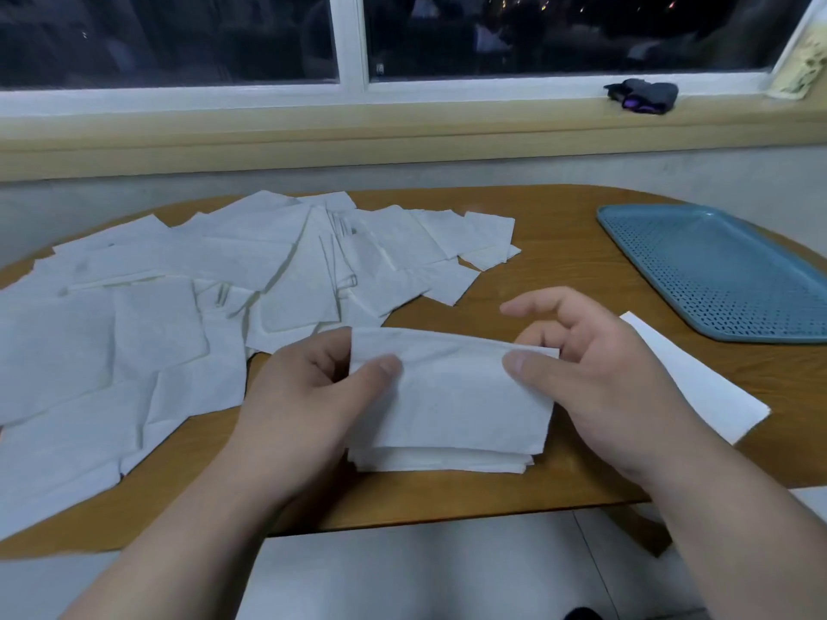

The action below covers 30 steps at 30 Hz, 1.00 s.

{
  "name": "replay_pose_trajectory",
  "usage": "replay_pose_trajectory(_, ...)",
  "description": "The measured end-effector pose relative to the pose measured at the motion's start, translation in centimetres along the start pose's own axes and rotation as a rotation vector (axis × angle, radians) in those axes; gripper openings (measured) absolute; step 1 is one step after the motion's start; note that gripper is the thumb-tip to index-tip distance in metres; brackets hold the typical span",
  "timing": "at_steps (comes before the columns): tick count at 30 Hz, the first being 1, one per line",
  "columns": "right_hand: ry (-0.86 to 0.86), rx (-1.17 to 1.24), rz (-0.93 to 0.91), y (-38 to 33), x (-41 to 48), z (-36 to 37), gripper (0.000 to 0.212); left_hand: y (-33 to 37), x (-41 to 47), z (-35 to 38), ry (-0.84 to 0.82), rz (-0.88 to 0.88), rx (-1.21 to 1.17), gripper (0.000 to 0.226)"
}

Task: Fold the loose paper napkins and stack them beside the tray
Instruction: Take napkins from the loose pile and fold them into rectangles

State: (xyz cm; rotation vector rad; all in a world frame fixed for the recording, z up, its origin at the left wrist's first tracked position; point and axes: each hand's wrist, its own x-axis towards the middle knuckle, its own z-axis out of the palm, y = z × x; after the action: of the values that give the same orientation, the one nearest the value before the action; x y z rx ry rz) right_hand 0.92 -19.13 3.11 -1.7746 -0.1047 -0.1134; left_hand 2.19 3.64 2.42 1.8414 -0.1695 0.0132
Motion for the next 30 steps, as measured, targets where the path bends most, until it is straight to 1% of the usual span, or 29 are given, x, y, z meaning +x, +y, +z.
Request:
replay_pose_trajectory(2, 0.031, -0.156, 0.029, 0.4, 0.3, 0.5, 0.024, -0.5, 0.1, -0.6, 0.000, -0.055, 0.090, 0.018)
replay_pose_trajectory(5, 0.036, -0.278, 0.091, 1.1, 0.5, 1.0, 0.019, -1.6, 0.5, -1.1, -0.001, -0.088, 0.272, 0.037)
replay_pose_trajectory(7, 0.054, -0.386, 0.102, 1.5, 0.5, 1.5, 0.018, -1.9, 0.7, -1.2, 0.004, -0.094, 0.377, 0.042)
replay_pose_trajectory(11, 0.128, -0.590, 0.110, 2.6, 1.1, 1.9, 0.019, -2.4, 1.0, -0.9, 0.008, -0.092, 0.558, 0.041)
replay_pose_trajectory(15, 0.101, -0.876, 0.073, 3.2, 1.3, 2.4, 0.030, -3.0, 1.2, -0.3, 0.000, -0.063, 0.719, 0.038)
replay_pose_trajectory(17, 0.090, -0.976, 0.042, 3.2, 1.4, 2.6, 0.033, -3.0, 1.3, 0.1, 0.013, -0.035, 0.791, 0.034)
replay_pose_trajectory(19, 0.093, -1.050, 0.032, 3.3, 1.5, 2.6, 0.034, -2.9, 1.3, 0.2, 0.043, -0.005, 0.812, 0.031)
replay_pose_trajectory(23, 0.121, -1.078, 0.003, 3.1, 1.3, 2.6, 0.034, -2.7, 1.1, -0.3, 0.104, 0.009, 0.747, 0.031)
replay_pose_trajectory(26, 0.114, -1.054, -0.076, 2.7, 1.0, 3.0, 0.028, -2.7, 1.2, -1.4, 0.131, -0.007, 0.723, 0.029)
replay_pose_trajectory(28, 0.074, -1.006, -0.113, 2.2, 1.0, 3.9, 0.021, -2.9, 1.3, -2.3, 0.140, -0.031, 0.715, 0.027)
replay_pose_trajectory(30, 0.007, -0.963, -0.123, 1.3, 1.6, 5.3, 0.019, -3.0, 1.4, -3.2, 0.147, -0.060, 0.704, 0.025)
